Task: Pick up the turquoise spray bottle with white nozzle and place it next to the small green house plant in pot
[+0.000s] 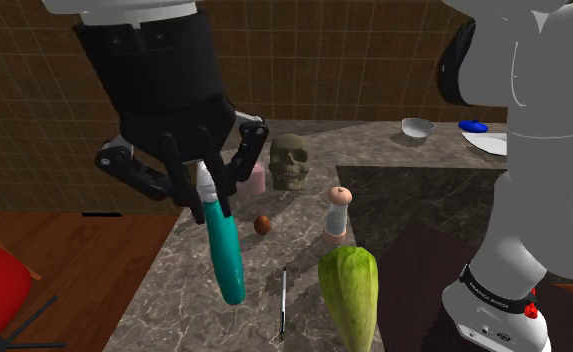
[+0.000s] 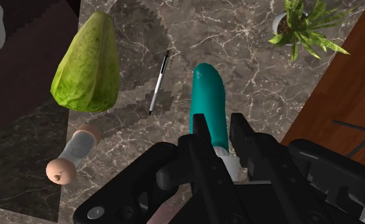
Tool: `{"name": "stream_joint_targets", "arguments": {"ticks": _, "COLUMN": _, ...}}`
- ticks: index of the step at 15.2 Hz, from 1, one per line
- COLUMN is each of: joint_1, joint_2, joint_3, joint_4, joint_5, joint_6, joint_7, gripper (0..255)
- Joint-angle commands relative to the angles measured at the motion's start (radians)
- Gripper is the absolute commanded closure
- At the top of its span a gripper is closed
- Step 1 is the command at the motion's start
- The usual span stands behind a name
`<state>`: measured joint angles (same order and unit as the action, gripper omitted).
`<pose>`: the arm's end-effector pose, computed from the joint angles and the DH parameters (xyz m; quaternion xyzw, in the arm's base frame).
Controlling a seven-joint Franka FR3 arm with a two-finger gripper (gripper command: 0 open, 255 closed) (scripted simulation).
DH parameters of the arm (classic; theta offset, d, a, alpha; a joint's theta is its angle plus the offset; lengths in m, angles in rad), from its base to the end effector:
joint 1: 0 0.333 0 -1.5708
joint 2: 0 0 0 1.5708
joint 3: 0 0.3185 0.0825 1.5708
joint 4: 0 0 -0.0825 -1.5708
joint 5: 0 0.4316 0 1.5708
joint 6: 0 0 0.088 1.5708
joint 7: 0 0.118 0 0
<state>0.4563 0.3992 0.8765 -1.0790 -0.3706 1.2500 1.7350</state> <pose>0.3219 0.5725 0.6496 0.9637 -0.2604 0.0239 0.0540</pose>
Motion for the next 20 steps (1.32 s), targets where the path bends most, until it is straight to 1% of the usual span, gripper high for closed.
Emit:
{"name": "stream_joint_targets", "arguments": {"ticks": 1, "joint_1": 0.087, "joint_2": 0.071, "joint_3": -0.01, "joint_4": 0.093, "joint_5": -0.051, "joint_6": -0.035, "joint_7": 0.038, "gripper": 255}}
{"name": "stream_joint_targets", "arguments": {"ticks": 5, "joint_1": 0.029, "joint_2": 0.029, "joint_3": 0.0, "joint_4": -0.032, "joint_5": -0.015, "joint_6": 0.048, "joint_7": 0.041, "gripper": 255}}
{"name": "stream_joint_targets", "arguments": {"ticks": 9, "joint_1": -0.015, "joint_2": -0.001, "joint_3": 0.007, "joint_4": -0.133, "joint_5": 0.01, "joint_6": 0.121, "joint_7": 0.042, "gripper": 255}}
{"name": "stream_joint_targets", "arguments": {"ticks": 14, "joint_1": -0.055, "joint_2": -0.028, "joint_3": 0.012, "joint_4": -0.24, "joint_5": 0.03, "joint_6": 0.204, "joint_7": 0.044, "gripper": 255}}
{"name": "stream_joint_targets", "arguments": {"ticks": 20, "joint_1": -0.087, "joint_2": -0.046, "joint_3": 0.014, "joint_4": -0.347, "joint_5": 0.043, "joint_6": 0.295, "joint_7": 0.048, "gripper": 255}}
